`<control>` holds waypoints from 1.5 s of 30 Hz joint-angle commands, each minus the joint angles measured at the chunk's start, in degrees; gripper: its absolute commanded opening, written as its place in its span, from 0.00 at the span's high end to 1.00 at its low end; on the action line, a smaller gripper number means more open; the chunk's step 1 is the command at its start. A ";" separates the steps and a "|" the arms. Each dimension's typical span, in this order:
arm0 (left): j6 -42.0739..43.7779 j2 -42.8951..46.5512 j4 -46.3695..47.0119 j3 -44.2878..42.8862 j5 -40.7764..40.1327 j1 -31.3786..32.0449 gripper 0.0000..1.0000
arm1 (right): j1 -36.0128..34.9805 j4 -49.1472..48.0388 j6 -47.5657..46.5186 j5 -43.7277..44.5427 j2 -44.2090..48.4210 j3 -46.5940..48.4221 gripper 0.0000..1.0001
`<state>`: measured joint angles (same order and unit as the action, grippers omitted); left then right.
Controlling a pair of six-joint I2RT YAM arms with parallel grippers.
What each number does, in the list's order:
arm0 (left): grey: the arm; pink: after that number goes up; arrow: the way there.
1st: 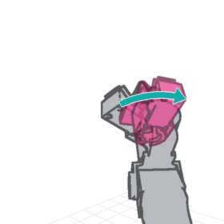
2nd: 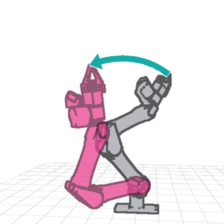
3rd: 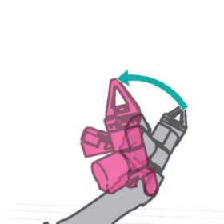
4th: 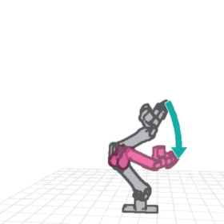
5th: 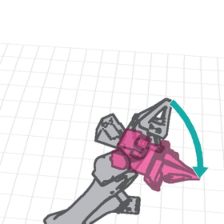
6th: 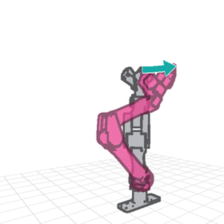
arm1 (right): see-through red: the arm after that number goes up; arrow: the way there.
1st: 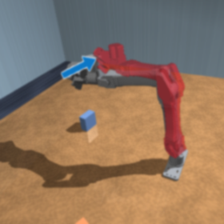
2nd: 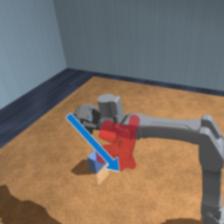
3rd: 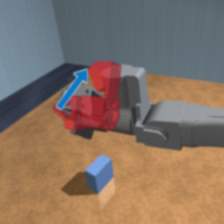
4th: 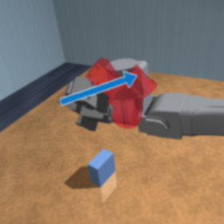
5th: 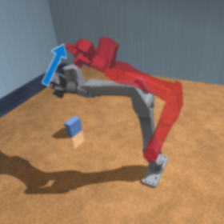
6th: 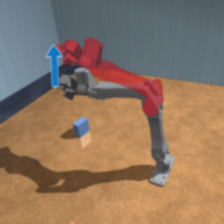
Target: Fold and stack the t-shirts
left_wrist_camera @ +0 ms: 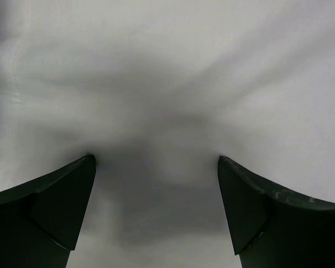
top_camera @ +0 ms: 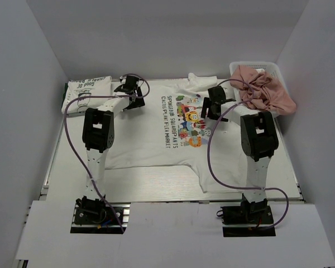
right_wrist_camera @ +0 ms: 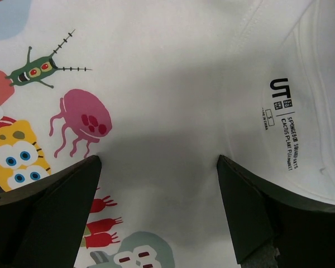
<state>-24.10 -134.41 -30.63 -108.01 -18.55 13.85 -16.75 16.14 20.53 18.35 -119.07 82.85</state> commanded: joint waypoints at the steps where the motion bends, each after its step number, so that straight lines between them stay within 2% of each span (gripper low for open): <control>1: 0.72 -2.08 -1.71 -3.68 3.16 -1.53 0.00 | -0.12 -2.32 -0.58 0.73 -3.18 2.22 0.09; 5: 2.30 -2.18 -3.02 -6.69 3.77 -2.59 0.00 | 0.14 -4.28 -2.16 -2.70 -2.84 5.03 0.09; 7: 3.00 1.33 -3.64 -6.87 3.78 -2.60 0.00 | -0.55 -3.40 -4.27 -2.18 -1.62 5.66 0.09; 8: 3.00 3.17 -4.51 -5.91 4.30 -2.60 0.00 | -1.00 -4.01 -5.14 -2.61 1.87 5.40 0.09; 10: 1.35 11.33 -4.52 0.49 5.09 -2.07 0.00 | -1.61 -4.71 -6.03 -3.14 4.88 1.55 0.09; 13: -3.66 21.35 -6.19 14.10 5.19 -2.07 0.00 | -2.84 -6.73 -4.72 -4.63 16.37 -6.45 0.09; 14: -9.33 28.26 -7.24 17.88 4.32 -2.07 0.00 | -3.28 -8.30 -4.45 -4.55 18.50 -8.30 0.09; 15: -12.61 31.72 -8.90 26.10 2.48 -2.07 0.00 | -4.24 -10.32 -4.36 -5.42 24.87 -15.19 0.09; 16: -15.43 35.06 -8.92 30.53 1.68 -2.07 0.00 | -4.69 -11.73 -3.49 -5.52 26.85 -17.17 0.09; 17: -20.15 41.36 -8.92 38.75 1.67 -2.07 0.00 | -4.78 -11.66 -2.61 -5.69 28.61 -18.85 0.09; 18: -22.46 44.12 -9.53 42.49 0.28 -2.07 0.00 | -5.30 -10.79 -1.47 -5.95 32.98 -22.78 0.09; 20: -26.59 49.22 -10.14 51.61 -1.13 -2.60 0.00 | -5.57 -9.64 0.72 -5.52 35.47 -25.09 0.09; 23: -30.12 57.75 -12.70 59.72 -2.55 -3.12 0.00 | -6.18 -9.90 4.24 -6.22 45.28 -36.93 0.09; 25: -31.09 62.57 -12.70 62.90 -2.55 -3.12 0.00 | -6.27 -9.81 4.86 -6.39 48.39 -39.33 0.09; 28: -32.68 65.15 -13.92 67.91 -4.30 -3.74 0.00 | -6.27 -6.58 5.22 -5.35 55.49 -42.59 0.09; 33: -34.70 65.94 -12.53 71.52 -5.54 -4.79 0.00 | -6.27 0.64 8.11 -4.02 61.31 -46.72 0.09; 35: -34.70 65.25 -11.91 71.53 -4.23 -4.79 0.05 | -6.10 4.93 8.91 -3.15 63.86 -47.60 0.09; 40: -34.70 65.24 -11.29 73.28 -2.38 -5.32 0.29 | -6.19 17.94 15.74 1.07 68.70 -46.82 0.09; 45: -34.17 64.20 -6.99 75.49 -3.08 -5.85 0.32 | -6.27 27.34 17.70 0.12 72.92 -46.11 0.09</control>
<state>-57.91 -69.93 -40.71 -33.06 -21.17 8.54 -22.90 35.09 35.14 17.58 -47.90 35.77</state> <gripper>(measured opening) 0.678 0.902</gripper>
